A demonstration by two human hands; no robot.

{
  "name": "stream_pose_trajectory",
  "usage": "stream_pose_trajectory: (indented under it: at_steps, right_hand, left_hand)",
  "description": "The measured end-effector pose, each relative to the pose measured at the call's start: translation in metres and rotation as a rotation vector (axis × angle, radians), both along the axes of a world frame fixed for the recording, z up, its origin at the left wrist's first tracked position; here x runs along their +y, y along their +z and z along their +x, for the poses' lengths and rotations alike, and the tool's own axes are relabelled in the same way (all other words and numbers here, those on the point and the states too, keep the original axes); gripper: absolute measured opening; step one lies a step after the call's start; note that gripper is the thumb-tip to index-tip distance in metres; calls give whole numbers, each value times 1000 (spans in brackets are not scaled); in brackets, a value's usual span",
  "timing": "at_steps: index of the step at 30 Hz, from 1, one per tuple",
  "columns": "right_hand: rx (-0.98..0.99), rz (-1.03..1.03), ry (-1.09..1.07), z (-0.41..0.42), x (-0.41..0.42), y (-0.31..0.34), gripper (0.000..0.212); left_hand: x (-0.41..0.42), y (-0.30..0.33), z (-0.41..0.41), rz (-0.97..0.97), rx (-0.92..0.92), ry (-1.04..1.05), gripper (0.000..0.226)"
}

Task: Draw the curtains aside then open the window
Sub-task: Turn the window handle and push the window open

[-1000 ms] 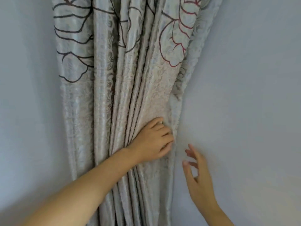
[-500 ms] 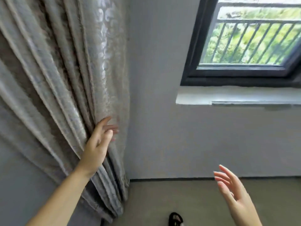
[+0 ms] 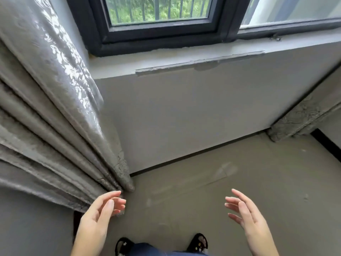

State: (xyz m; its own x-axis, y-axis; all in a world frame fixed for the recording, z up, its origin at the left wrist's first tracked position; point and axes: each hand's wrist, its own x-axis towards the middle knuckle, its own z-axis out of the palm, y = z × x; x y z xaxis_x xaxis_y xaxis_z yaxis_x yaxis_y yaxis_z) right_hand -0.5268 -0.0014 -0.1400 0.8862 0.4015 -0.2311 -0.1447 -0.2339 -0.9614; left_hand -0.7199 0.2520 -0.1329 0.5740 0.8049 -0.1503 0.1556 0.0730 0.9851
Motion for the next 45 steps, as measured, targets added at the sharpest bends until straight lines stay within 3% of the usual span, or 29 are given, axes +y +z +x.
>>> stream_pose_trajectory:
  at_steps: [1, 3, 4, 6, 7, 10, 24, 28, 32, 34, 35, 37, 38, 41, 45]
  right_hand:
    - [14, 2, 7, 8, -14, 2, 28]
    - [10, -27, 14, 28, -41, -2, 68]
    - [12, -40, -5, 37, -53, -3, 67]
    - [33, -28, -31, 57, -72, -7, 26]
    - [32, -28, -46, 67, -79, -10, 21]
    - [22, -39, -50, 91, -93, -15, 32]
    - [-134, -57, -35, 252, -63, -15, 35]
    - [-216, -11, -40, 328, -22, 1, 35]
    - [-313, 40, -54, 400, 22, 26, 35]
    - [-342, 75, -37, 430, 41, 42, 21]
    - [-357, 93, -16, 443, 50, 52, 25]
    - [-431, 107, 32, 474, 70, 70, 61]
    - [-463, 125, 47, 488, 82, 81, 65]
    - [-528, 201, 142, 526, 124, 118, 49]
    - [-668, 279, 311, 569, 186, 175, 47]
  left_hand:
    - [-15, -3, 9, -4, 19, -4, 36]
    - [-42, -8, 30, -11, 42, -9, 35]
    - [-55, -9, 41, -18, 46, -11, 35]
    - [-75, -8, 61, -28, 51, -4, 35]
    - [-82, -6, 70, -31, 53, -7, 35]
    - [-95, -2, 93, -37, 65, -32, 33]
    - [-67, 2, 275, 66, 13, -125, 35]
    - [-27, 24, 337, 168, -24, -122, 17]
    - [21, 50, 385, 225, -95, -59, 21]
    - [41, 62, 405, 253, -132, -35, 26]
    - [49, 67, 415, 263, -147, -30, 27]
    - [61, 80, 435, 286, -183, -27, 25]
    - [66, 87, 445, 304, -204, -28, 22]
    - [80, 114, 478, 359, -244, -47, 27]
    - [102, 166, 526, 527, -292, -81, 27]
